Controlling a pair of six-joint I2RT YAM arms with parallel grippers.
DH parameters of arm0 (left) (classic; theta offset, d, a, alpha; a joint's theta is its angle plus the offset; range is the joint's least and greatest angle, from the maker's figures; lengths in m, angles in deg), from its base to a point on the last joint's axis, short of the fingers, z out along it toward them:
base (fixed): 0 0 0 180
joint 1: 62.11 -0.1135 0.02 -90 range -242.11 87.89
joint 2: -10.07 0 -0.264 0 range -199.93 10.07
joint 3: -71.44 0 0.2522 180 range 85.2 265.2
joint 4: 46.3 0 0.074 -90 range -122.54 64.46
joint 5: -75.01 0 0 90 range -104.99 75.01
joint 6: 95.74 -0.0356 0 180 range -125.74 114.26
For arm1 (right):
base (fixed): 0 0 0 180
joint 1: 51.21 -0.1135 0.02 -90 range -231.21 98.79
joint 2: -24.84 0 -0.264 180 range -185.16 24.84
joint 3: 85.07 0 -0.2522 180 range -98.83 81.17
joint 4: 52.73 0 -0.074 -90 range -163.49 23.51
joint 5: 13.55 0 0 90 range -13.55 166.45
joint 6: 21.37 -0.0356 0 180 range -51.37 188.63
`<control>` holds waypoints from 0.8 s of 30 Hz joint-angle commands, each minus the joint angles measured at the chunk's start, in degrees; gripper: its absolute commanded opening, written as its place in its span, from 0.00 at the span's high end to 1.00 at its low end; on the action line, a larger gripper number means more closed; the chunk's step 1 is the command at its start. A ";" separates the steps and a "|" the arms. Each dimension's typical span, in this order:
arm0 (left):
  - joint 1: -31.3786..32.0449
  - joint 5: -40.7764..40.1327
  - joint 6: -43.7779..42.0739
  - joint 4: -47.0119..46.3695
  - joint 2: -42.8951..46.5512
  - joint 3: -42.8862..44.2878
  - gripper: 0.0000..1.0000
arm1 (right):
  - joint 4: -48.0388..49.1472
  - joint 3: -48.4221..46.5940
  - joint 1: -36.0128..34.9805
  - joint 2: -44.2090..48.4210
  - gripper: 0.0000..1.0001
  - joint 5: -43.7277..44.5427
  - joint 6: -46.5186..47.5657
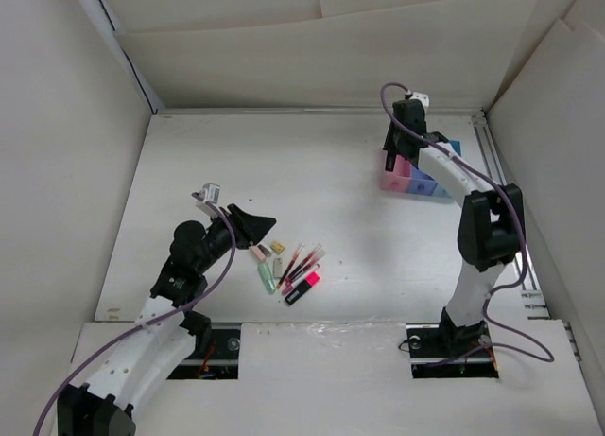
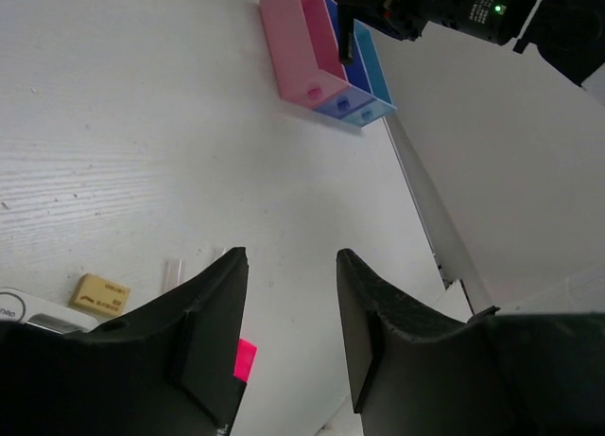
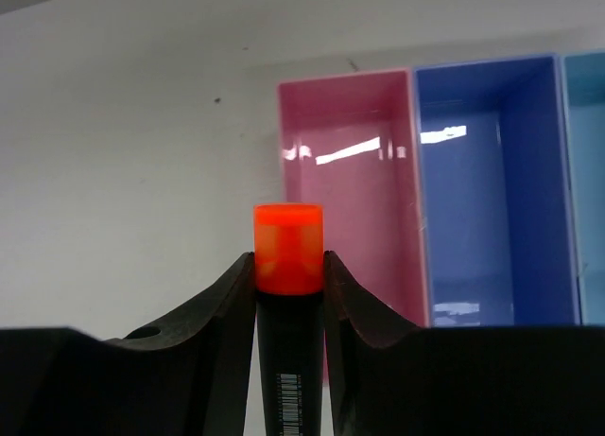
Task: Sort the stationery into containers
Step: Place the pen in the storage box.
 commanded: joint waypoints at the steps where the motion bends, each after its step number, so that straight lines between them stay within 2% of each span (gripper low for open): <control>1: 0.19 0.42 -0.86 -5.81 -0.80 -0.60 0.62 | 0.45 -5.49 2.69 -2.69 0.88 -2.15 2.93; 14: 0.19 1.57 -3.32 -3.01 -2.48 -0.61 0.66 | -0.34 -9.89 6.21 -7.54 0.85 -2.94 5.66; 18: 0.19 1.57 -4.47 -0.11 -2.48 -0.61 0.67 | -0.34 -9.89 6.21 -8.06 0.68 -2.95 6.18; 19: 0.19 2.09 -4.47 1.02 -2.48 -0.61 0.67 | -0.34 -9.89 6.73 -8.06 0.59 -2.95 6.19; 21: 0.19 2.09 -5.08 1.56 -2.48 -0.61 0.67 | -0.95 -10.42 6.74 -8.06 0.55 -2.95 6.19; 24: 6.93 -4.30 -5.61 5.24 -2.48 2.01 0.67 | -0.26 -8.67 6.74 -5.87 0.45 -3.47 6.71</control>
